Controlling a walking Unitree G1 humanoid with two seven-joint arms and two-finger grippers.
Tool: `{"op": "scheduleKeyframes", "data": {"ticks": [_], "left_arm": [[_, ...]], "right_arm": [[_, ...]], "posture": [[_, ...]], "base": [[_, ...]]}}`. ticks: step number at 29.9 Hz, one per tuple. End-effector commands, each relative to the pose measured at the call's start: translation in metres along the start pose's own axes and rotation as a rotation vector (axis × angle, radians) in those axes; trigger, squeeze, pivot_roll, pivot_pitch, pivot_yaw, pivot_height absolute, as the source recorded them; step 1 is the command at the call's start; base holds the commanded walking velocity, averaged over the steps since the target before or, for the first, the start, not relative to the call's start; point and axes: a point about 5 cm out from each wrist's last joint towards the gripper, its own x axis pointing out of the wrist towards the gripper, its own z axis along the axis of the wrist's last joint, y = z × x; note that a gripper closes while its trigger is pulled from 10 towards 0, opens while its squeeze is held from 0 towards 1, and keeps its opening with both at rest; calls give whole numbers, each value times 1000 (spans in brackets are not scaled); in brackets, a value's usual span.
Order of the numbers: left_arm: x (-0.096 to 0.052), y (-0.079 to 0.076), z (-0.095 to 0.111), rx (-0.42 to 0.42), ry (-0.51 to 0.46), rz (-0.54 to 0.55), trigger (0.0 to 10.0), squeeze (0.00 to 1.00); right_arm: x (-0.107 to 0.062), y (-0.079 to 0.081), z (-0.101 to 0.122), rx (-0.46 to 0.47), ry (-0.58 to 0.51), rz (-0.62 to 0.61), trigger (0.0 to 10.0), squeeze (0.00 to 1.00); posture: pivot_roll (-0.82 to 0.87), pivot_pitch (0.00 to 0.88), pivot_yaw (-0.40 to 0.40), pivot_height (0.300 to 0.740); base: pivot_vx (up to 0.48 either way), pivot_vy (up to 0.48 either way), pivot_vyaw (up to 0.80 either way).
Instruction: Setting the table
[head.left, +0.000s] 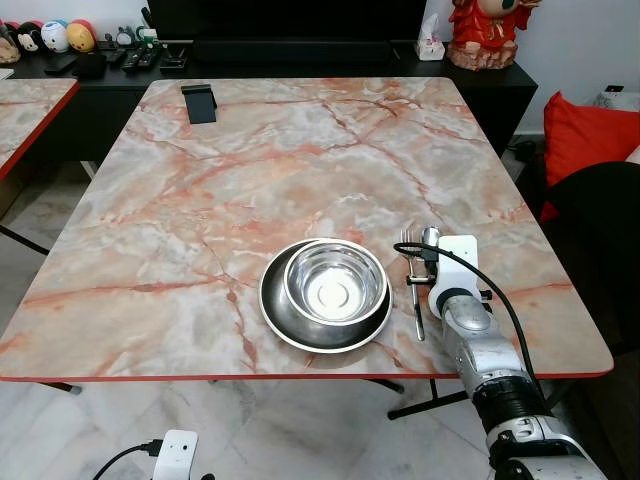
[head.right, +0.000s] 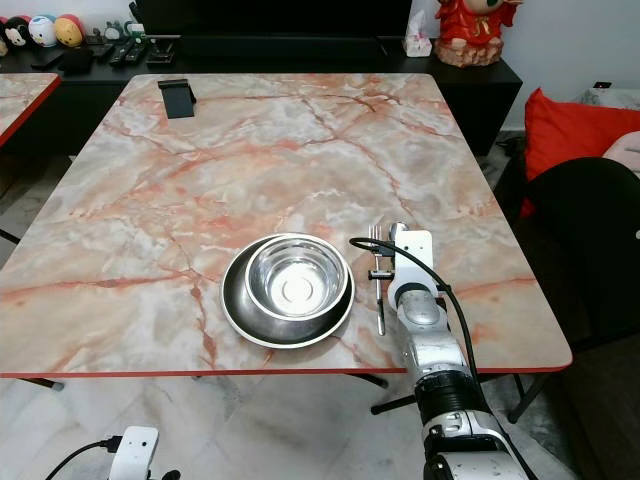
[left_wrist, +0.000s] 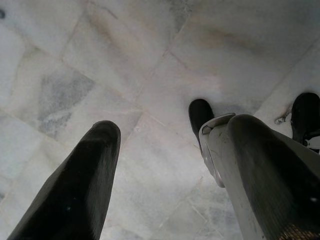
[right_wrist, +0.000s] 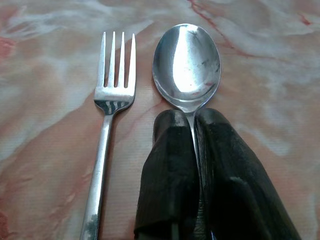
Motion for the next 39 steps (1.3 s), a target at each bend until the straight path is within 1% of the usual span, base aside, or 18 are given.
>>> {"op": "scheduleKeyframes", "data": {"ticks": [1,4,5,6,7,8,9,11,13,14,15,24,39], "left_arm": [[-1,-1,-6,-7,26,-3,10000,0],[-1,-1,-6,-7,26,-3,10000,0],[-1,-1,-6,-8,25,-2,10000,0],[-1,-1,-6,-8,25,-2,10000,0],[-1,-1,-6,-8,25,-2,10000,0],[-1,-1,-6,-8,25,-2,10000,0],[-1,-1,-6,-7,25,-2,10000,0],[-1,-1,-6,-7,25,-2,10000,0],[-1,-1,-6,-7,25,-3,10000,0],[-1,-1,-6,-7,25,-3,10000,0],[-1,-1,-6,-7,25,-3,10000,0],[-1,-1,-6,-7,25,-2,10000,0],[-1,0,-6,-6,24,-1,10000,0]], "right_arm": [[-1,4,-7,7,41,16,10000,0],[-1,5,-7,7,40,21,10000,0],[-1,5,-7,6,40,21,10000,98],[-1,5,-7,6,41,20,10000,102],[-1,4,-7,6,41,20,10000,200],[-1,4,-7,6,41,20,10000,200],[-1,4,-7,6,40,20,10000,690],[-1,4,-7,5,41,19,10000,686],[-1,4,-7,0,41,19,10000,541],[-1,4,-7,0,41,19,10000,541],[-1,4,-7,-2,42,19,10000,0],[-1,5,-6,-4,40,19,10000,0],[0,1,4,23,-18,-12,10000,0]], "posture": [[-64,66,-5,740],[-64,66,-5,740],[-64,66,-5,740],[-64,66,-5,740],[-64,66,-5,740],[-64,66,-5,740],[-64,66,-5,740],[-64,66,-5,740],[-65,66,-4,740],[-65,66,-4,740],[-65,65,-4,740],[-63,64,-5,740],[-62,62,-4,740]], "base": [[0,0,0],[0,0,0],[0,0,0],[0,0,0],[0,0,0],[0,0,0],[0,0,0],[0,0,0],[0,0,0],[0,0,0],[0,0,0],[0,0,0],[0,0,0]]}}
